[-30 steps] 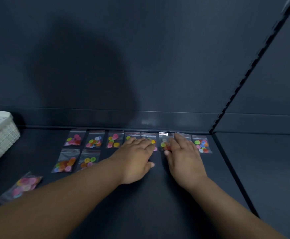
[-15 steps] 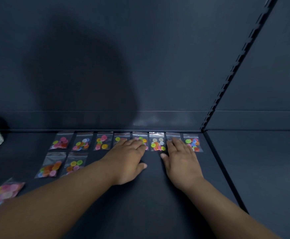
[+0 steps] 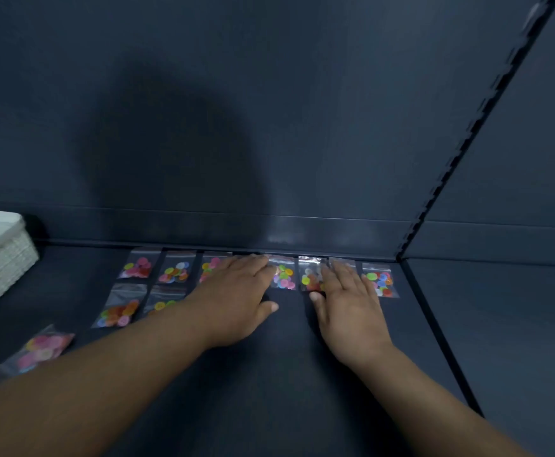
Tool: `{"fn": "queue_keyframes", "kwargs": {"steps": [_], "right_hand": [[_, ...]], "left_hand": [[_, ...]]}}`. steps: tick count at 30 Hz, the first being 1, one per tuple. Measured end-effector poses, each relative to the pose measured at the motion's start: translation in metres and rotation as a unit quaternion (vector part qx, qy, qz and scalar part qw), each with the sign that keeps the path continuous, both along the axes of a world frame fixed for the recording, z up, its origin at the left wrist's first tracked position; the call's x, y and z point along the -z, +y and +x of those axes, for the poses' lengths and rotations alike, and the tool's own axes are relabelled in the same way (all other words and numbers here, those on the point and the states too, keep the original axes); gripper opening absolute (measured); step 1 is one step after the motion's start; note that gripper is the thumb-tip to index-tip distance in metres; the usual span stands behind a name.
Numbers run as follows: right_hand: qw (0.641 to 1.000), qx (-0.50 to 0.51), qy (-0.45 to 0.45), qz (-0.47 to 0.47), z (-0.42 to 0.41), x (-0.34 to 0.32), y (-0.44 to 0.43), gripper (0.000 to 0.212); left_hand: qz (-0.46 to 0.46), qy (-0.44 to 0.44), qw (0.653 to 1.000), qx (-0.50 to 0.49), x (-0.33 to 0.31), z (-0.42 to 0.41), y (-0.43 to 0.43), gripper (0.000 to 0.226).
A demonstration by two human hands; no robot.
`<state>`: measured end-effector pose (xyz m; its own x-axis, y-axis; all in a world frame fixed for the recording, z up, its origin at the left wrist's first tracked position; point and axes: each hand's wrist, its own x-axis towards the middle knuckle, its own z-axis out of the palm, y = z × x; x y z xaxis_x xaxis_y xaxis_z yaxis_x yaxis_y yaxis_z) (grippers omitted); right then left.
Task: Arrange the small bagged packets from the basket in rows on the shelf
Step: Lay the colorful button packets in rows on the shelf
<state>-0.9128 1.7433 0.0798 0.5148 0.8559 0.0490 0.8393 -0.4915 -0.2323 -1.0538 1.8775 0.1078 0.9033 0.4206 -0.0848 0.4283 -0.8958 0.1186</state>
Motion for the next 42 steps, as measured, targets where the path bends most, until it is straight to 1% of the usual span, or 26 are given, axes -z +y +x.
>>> {"fn": "queue_keyframes", "kwargs": {"steps": [4,7,10,14,17,20,23,25,28,30,32,34,35,37,38,39,41,42], "right_hand": [[0.993,-0.081,0.003,0.081,-0.029,-0.012,0.023,0.050],[0.985,-0.133,0.012,0.113,-0.062,-0.015,0.045,0.051],[0.974,-0.191,0.018,0.121,-0.099,-0.015,0.062,0.046],[0.952,-0.276,0.053,0.118,-0.149,-0.015,0.080,0.038],[0.943,-0.307,0.081,0.102,-0.187,-0.012,0.091,0.040],[0.944,-0.302,0.106,0.077,-0.219,-0.011,0.102,0.038],[0.951,-0.279,0.117,0.067,-0.246,-0.011,0.115,0.038],[0.957,-0.253,0.130,0.056,-0.258,-0.011,0.122,0.042],[0.966,-0.220,0.128,0.035,-0.269,-0.008,0.129,0.047],[0.970,-0.211,0.120,0.033,-0.274,-0.007,0.131,0.038],[0.972,-0.203,0.112,0.031,-0.277,-0.007,0.131,0.026],[0.975,-0.193,0.099,0.040,-0.279,-0.006,0.130,0.016],[0.976,-0.187,0.104,0.046,-0.279,-0.006,0.130,0.013],[0.974,-0.169,0.142,0.045,-0.276,-0.005,0.129,0.011],[0.971,-0.161,0.172,0.038,-0.273,-0.006,0.128,0.013],[0.965,-0.153,0.211,0.034,-0.270,-0.008,0.127,0.016],[0.936,-0.134,0.321,0.046,-0.265,-0.017,0.125,0.021],[0.914,-0.121,0.382,0.057,-0.262,-0.023,0.122,0.023]], "left_hand": [[0.019,-0.020,0.998,-0.052,-0.010,-0.031,0.013,0.067],[0.028,-0.028,0.995,-0.090,-0.017,-0.067,0.025,0.067],[0.024,-0.037,0.992,-0.118,-0.021,-0.109,0.038,0.067],[0.009,-0.057,0.986,-0.155,-0.025,-0.167,0.054,0.055],[-0.035,-0.024,0.977,-0.208,-0.023,-0.205,0.063,0.053],[-0.086,0.004,0.967,-0.240,-0.016,-0.237,0.075,0.054],[-0.123,0.034,0.962,-0.243,-0.013,-0.259,0.083,0.058],[-0.127,0.039,0.965,-0.226,-0.010,-0.267,0.085,0.051],[-0.110,0.013,0.976,-0.187,-0.004,-0.274,0.084,0.036],[-0.110,-0.001,0.980,-0.164,0.000,-0.275,0.081,0.031],[-0.116,-0.025,0.980,-0.161,0.002,-0.275,0.078,0.028],[-0.133,-0.065,0.975,-0.166,0.005,-0.276,0.077,0.026],[-0.152,-0.086,0.969,-0.173,0.007,-0.278,0.077,0.029],[-0.194,-0.121,0.957,-0.181,0.008,-0.280,0.075,0.037],[-0.199,-0.136,0.954,-0.176,0.008,-0.279,0.073,0.034],[-0.192,-0.150,0.955,-0.168,0.007,-0.278,0.072,0.027],[-0.188,-0.180,0.951,-0.168,0.002,-0.272,0.072,0.022],[-0.215,-0.204,0.938,-0.177,-0.002,-0.267,0.072,0.022]]}}
